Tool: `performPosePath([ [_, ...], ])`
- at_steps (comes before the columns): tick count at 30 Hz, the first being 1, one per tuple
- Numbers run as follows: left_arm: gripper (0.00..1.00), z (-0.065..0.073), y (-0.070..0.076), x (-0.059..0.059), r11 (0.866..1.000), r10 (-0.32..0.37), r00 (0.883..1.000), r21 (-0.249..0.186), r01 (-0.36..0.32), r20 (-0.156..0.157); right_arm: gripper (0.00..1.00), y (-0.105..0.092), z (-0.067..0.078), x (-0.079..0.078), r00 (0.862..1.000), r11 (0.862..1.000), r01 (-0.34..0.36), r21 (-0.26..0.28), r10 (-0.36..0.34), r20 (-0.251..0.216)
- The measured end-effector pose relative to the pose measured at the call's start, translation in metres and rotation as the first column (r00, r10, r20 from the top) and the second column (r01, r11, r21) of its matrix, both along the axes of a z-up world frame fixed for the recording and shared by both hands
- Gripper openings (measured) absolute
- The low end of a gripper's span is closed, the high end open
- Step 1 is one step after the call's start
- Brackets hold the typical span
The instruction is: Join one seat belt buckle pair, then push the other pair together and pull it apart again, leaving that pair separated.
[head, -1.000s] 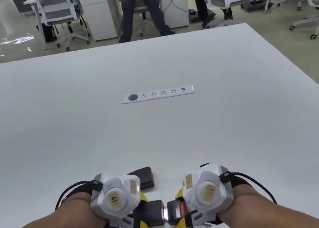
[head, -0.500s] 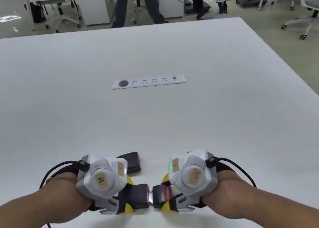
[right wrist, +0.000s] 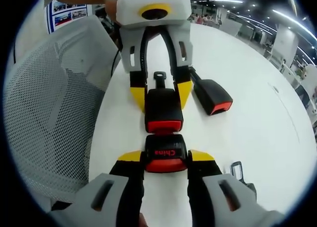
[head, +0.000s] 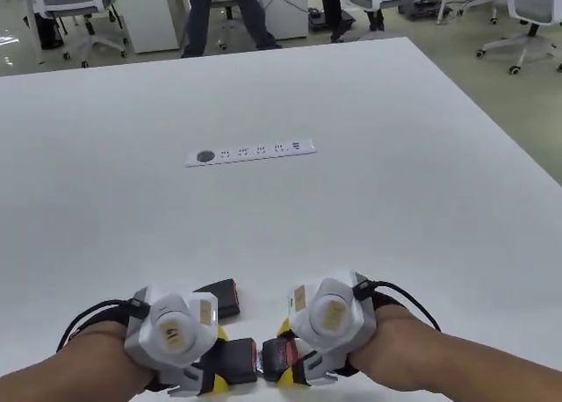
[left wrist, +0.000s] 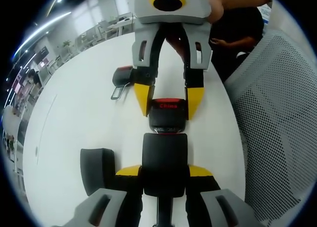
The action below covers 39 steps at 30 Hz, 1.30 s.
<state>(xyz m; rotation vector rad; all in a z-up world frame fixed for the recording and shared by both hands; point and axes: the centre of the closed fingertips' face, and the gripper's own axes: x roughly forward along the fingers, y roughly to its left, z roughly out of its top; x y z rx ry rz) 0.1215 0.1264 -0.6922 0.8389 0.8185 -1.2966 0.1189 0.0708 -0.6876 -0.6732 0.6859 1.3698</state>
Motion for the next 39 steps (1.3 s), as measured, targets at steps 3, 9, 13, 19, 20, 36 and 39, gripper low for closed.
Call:
performPosePath([
  [3,0.33,0.0,0.001,0.0,1.0,0.002,1.0,0.005,-0.002,-0.001,0.32,-0.001,0.001,-0.003,1.0,1.0,-0.005,-0.007,0.005,0.012],
  [9,0.34,0.0,0.001,0.0,1.0,0.011,1.0,0.0,-0.011,0.006,0.33,0.001,0.001,-0.003,1.0,1.0,-0.01,-0.008,0.01,0.01],
  [13,0.35,0.0,0.002,0.001,0.994,0.105,0.994,-0.01,-0.105,-0.026,0.34,0.001,-0.002,-0.003,1.0,1.0,-0.019,-0.012,0.019,0.014],
  [19,0.36,0.0,0.003,0.001,0.994,0.109,0.993,-0.009,-0.11,-0.037,0.35,-0.008,-0.005,-0.003,1.0,1.0,0.007,-0.025,-0.008,-0.008],
  [20,0.36,0.001,0.003,0.0,0.995,0.103,0.994,-0.006,-0.104,-0.036,0.35,-0.01,-0.006,-0.003,1.0,1.0,0.02,-0.024,-0.02,-0.015],
  [36,0.4,0.039,0.01,0.004,0.972,0.21,0.976,-0.092,-0.215,-0.056,0.33,-0.03,0.025,0.009,0.998,0.997,0.069,0.042,-0.069,-0.015],
  [39,0.41,0.04,0.023,0.025,0.964,0.245,0.968,-0.095,-0.248,-0.047,0.33,-0.042,0.024,0.022,0.995,0.995,0.096,0.034,-0.096,0.001],
])
